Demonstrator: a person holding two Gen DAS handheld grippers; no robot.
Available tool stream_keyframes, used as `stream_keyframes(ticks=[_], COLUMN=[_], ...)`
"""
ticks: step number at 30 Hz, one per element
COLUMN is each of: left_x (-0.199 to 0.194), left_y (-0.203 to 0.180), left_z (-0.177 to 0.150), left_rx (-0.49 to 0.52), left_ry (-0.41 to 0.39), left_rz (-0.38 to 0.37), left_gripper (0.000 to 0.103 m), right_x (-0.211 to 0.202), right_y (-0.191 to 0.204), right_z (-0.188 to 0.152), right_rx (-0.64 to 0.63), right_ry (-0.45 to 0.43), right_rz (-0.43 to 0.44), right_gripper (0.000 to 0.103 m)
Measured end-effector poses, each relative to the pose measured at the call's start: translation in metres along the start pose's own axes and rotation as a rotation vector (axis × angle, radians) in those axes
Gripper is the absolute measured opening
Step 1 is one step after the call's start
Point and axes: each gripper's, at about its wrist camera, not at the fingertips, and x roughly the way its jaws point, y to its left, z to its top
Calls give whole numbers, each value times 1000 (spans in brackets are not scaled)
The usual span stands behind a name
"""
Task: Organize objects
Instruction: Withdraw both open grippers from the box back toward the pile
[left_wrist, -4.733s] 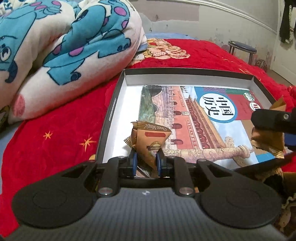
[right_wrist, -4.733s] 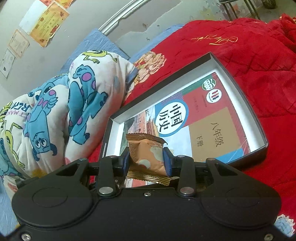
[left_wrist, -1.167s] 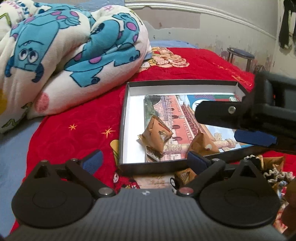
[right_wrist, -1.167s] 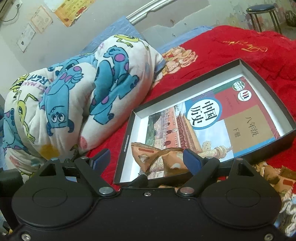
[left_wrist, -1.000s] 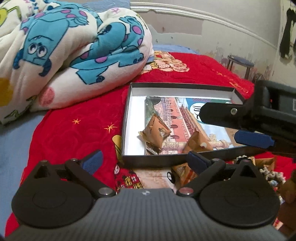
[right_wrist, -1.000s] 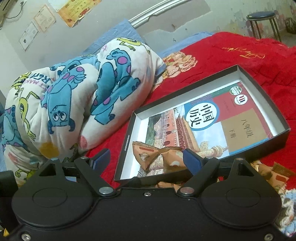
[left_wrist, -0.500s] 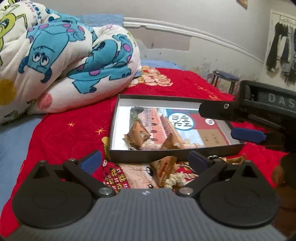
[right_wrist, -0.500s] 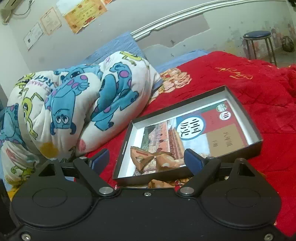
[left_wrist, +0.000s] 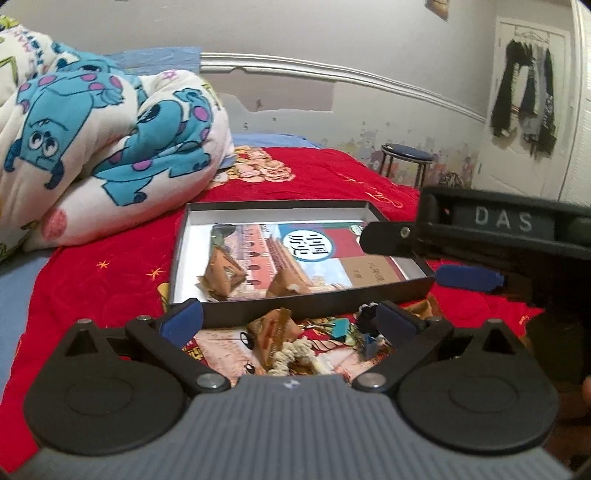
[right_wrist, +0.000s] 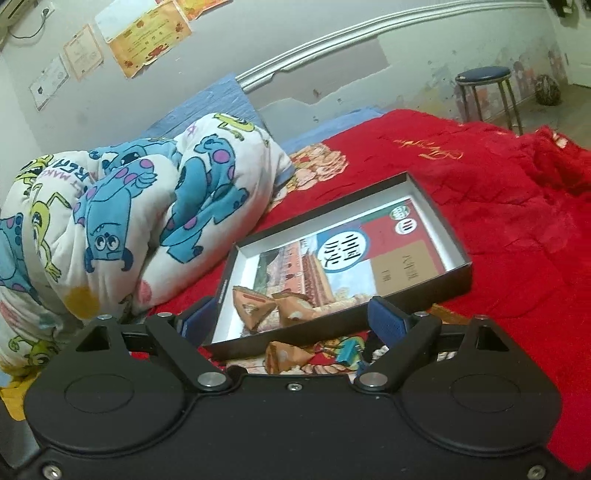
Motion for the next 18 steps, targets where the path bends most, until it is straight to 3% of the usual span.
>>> stream_keyframes(ticks=[9,18], left_x=[-5,-11], left_y=[-16,-25], left_z=[-2,1], left_rx=[32,40], left_ry=[-17,-40], left_rz=[-38,-74], left_gripper=[103,103], right_x=[-21,-53], right_y=[-21,-50], right_z=[-3,2], right_rx=[45,84], right_ry=[-13,-71], right_rz=[-8,-93], right_gripper=[89,89])
